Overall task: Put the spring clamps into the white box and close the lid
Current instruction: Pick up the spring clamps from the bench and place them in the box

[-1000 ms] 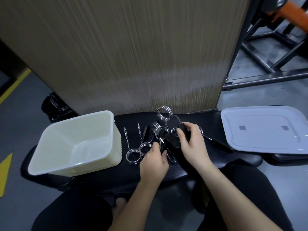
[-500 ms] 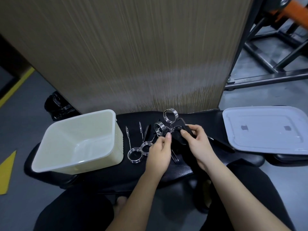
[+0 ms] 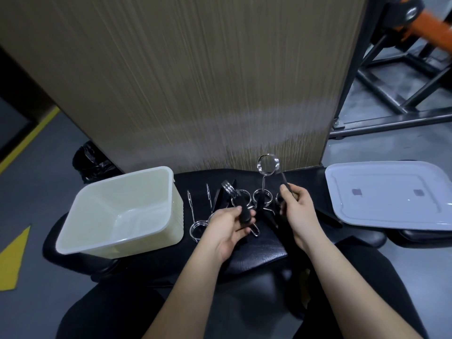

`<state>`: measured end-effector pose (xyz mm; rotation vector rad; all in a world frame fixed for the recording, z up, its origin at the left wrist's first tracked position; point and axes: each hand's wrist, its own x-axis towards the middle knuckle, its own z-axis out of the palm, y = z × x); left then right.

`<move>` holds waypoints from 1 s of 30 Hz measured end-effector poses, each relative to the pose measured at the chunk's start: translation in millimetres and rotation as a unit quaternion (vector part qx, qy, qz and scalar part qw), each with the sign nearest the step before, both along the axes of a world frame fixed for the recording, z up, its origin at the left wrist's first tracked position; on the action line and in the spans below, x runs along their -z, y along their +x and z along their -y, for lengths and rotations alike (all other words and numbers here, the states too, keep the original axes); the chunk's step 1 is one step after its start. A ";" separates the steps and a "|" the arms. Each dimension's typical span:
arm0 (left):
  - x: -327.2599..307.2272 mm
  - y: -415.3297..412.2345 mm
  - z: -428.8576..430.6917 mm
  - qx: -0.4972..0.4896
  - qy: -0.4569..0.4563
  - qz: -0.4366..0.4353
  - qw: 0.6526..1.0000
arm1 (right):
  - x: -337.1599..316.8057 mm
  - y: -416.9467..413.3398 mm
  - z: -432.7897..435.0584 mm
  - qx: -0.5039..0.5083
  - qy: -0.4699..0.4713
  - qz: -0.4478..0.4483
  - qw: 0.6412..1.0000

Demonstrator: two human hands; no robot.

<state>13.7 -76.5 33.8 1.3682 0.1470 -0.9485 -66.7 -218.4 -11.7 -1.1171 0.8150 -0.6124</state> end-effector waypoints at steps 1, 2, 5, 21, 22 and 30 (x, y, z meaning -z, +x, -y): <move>1.7 3.3 -8.6 -0.027 -0.023 0.001 0.999 | -2.6 -1.0 0.8 0.007 -0.005 0.010 1.000; 2.4 6.7 -16.3 -0.057 -0.049 0.002 0.997 | -4.4 -1.1 1.8 0.015 -0.008 0.021 1.000; -5.1 14.1 -33.1 -0.100 -0.110 0.023 0.989 | -15.4 -2.4 2.1 0.029 0.015 0.051 0.998; -87.0 59.4 -162.7 0.058 0.184 0.591 0.783 | -29.0 -14.1 -50.1 -0.140 -0.167 -0.020 0.976; -90.7 68.0 -175.3 0.068 0.219 0.619 0.751 | -32.3 -11.2 -56.0 -0.148 -0.184 -0.024 0.971; -74.3 116.4 -249.3 0.156 0.406 0.662 0.611 | -67.5 36.9 -102.5 -0.218 -0.192 0.004 0.957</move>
